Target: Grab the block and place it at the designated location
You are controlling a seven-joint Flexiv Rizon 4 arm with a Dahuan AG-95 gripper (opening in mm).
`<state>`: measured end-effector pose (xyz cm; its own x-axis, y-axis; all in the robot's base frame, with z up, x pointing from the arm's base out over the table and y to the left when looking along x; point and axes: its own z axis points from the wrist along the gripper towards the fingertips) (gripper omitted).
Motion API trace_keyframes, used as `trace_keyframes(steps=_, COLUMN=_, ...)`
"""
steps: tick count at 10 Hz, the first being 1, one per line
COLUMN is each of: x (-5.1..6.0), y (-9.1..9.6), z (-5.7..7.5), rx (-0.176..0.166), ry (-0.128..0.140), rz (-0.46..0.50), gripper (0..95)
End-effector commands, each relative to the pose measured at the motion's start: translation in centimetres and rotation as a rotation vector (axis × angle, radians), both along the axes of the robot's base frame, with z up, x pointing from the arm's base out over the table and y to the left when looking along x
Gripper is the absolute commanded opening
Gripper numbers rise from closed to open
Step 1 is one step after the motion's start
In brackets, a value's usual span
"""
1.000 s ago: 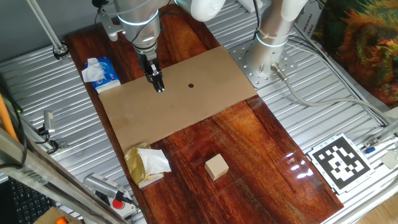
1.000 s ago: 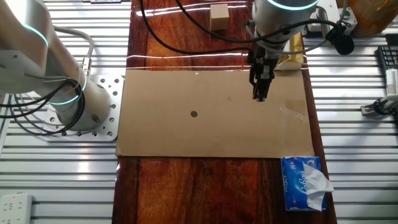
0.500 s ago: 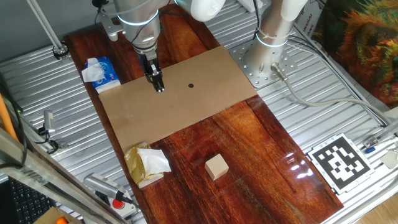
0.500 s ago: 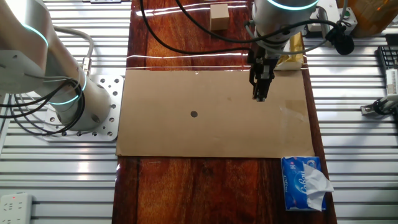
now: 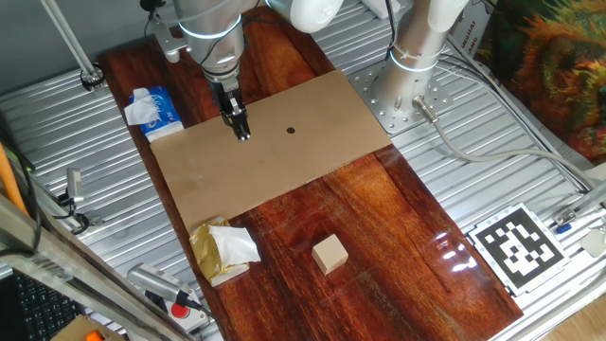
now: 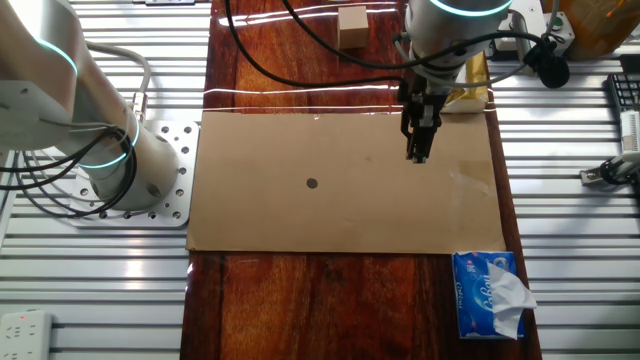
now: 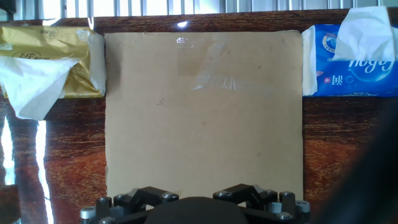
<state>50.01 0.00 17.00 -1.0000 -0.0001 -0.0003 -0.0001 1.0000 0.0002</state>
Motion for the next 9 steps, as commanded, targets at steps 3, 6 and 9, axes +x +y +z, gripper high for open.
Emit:
trace_keyframes(steps=3, x=0.02, y=-0.02, z=0.22, rx=0.069, ry=0.083, rz=-0.014, gripper=0.0)
trace_keyframes(steps=6, x=0.02, y=-0.02, z=0.23, rx=0.063, ry=0.085, rz=-0.01, gripper=0.0)
trace_keyframes(steps=9, x=0.02, y=-0.02, z=0.23, rx=0.061, ry=0.085, rz=-0.008, gripper=0.0)
